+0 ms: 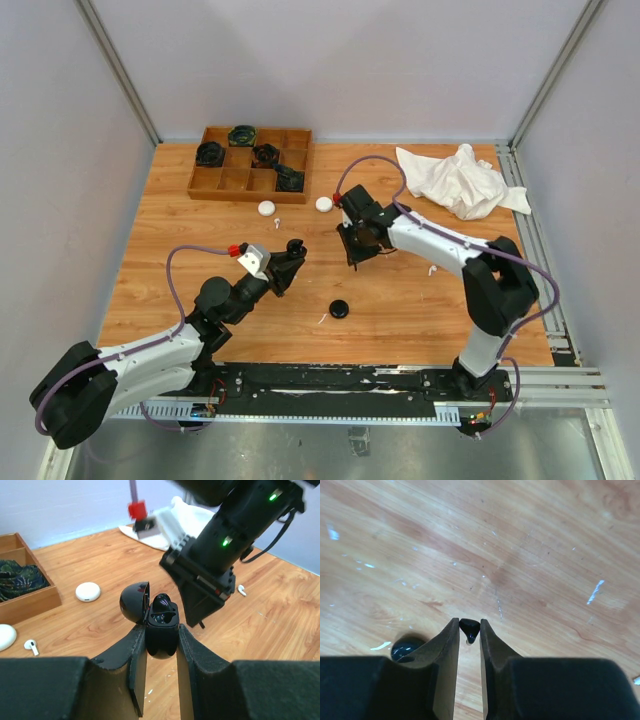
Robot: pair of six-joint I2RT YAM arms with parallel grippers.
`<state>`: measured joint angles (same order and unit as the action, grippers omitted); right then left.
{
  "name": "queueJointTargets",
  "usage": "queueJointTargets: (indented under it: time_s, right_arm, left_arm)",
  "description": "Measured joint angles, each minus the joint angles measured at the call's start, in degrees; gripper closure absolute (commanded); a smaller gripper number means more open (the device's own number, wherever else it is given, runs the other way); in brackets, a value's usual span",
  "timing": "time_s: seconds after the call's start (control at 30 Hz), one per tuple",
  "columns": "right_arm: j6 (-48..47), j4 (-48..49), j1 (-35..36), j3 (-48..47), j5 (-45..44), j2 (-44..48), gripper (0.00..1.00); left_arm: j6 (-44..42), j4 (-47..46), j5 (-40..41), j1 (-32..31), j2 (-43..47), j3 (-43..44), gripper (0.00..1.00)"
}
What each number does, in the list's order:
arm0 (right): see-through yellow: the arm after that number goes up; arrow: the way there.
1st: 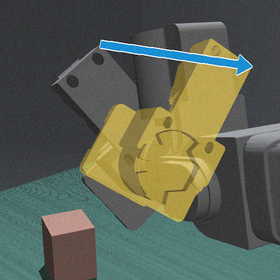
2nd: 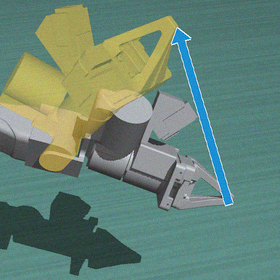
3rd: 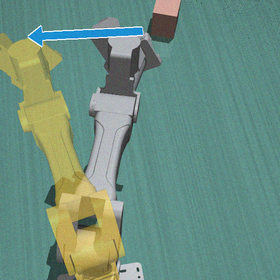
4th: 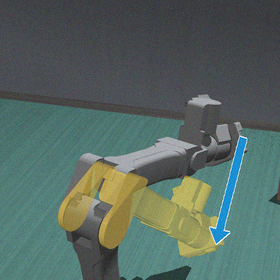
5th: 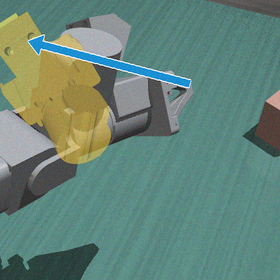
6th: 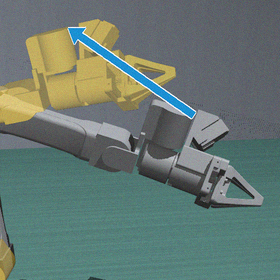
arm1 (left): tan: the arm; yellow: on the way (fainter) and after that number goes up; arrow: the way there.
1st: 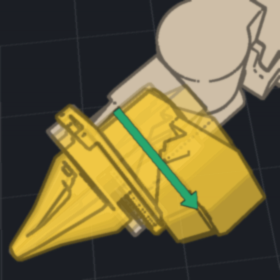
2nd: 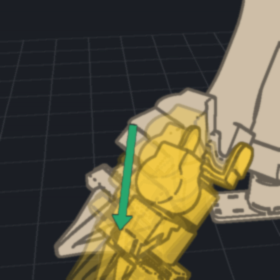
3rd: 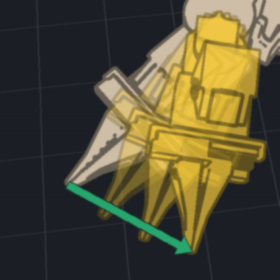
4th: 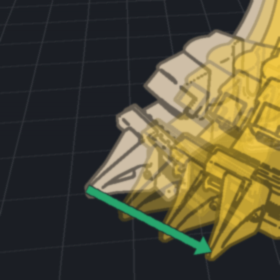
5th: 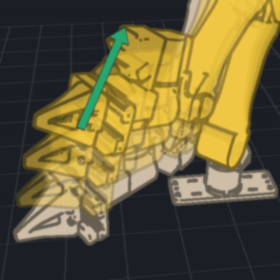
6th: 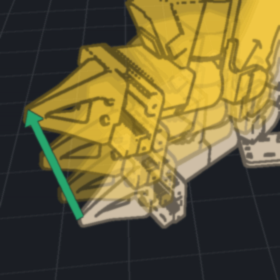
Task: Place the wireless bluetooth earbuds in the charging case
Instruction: Pick up the earbud from the center of the board, then place the earbud in the charging case.
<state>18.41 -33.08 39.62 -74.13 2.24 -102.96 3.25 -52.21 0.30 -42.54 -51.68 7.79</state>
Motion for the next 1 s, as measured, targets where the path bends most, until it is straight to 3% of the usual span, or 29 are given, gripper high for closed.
queueJointTargets:
  time_s: [0.47, 1.0]
  right_arm:
    - [-5.7, 16.6, 3.5, 12.3, -2.9, 27.2, 0.87]
    - [-12.7, 36.3, 17.4, 22.6, -6.0, 41.9, 0.87]
  left_arm:
    - [-0.5, -6.5, -4.9, 0.0, -3.1, 0.0, 1.00]
    - [-3.1, -18.8, -14.5, 0.0, -6.5, -0.4, 1.00]
